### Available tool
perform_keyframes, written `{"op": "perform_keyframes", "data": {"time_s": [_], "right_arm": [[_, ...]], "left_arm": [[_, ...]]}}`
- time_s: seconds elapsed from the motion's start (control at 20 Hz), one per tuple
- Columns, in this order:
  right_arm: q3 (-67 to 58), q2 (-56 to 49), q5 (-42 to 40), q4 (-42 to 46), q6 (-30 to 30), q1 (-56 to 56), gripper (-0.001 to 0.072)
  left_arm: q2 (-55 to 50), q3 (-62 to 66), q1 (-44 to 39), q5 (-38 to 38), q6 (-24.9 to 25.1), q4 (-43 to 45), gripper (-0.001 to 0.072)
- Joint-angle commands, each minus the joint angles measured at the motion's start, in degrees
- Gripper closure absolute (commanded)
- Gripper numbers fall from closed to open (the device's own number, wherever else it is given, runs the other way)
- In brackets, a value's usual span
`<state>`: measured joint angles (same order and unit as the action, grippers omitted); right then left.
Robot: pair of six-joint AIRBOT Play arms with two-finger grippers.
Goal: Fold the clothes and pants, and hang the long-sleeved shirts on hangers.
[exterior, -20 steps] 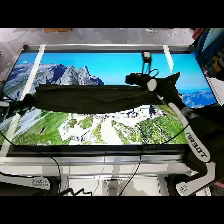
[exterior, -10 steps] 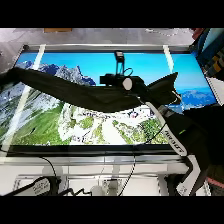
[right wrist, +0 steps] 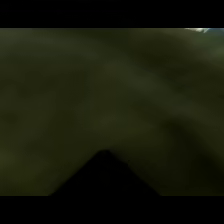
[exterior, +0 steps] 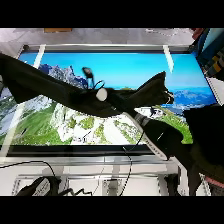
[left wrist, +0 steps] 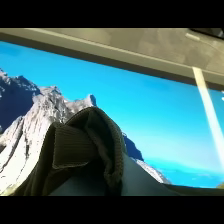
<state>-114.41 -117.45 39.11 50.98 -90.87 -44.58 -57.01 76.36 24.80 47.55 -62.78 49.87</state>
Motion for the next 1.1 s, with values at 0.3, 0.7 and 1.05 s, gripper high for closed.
{"op": "perform_keyframes", "data": {"time_s": [0.3, 0.7, 1.05], "right_arm": [[-0.8, 0.2, 2.1, 5.3, 2.1, -2.8, 0.0686], [-0.8, 8.2, 15.1, 8.3, 2.1, 15.7, 0.0686], [-0.8, 9.7, 23.2, 8.2, 2.0, 27.2, 0.0686]], "left_arm": [[-6.9, -0.1, -0.9, 3.6, 0.3, 1.1, 0.0689], [-23.3, -0.1, -13.7, 3.0, 8.6, -5.7, 0.0689], [-31.1, -0.1, -37.0, 1.8, 17.0, -11.8, 0.0689]]}}
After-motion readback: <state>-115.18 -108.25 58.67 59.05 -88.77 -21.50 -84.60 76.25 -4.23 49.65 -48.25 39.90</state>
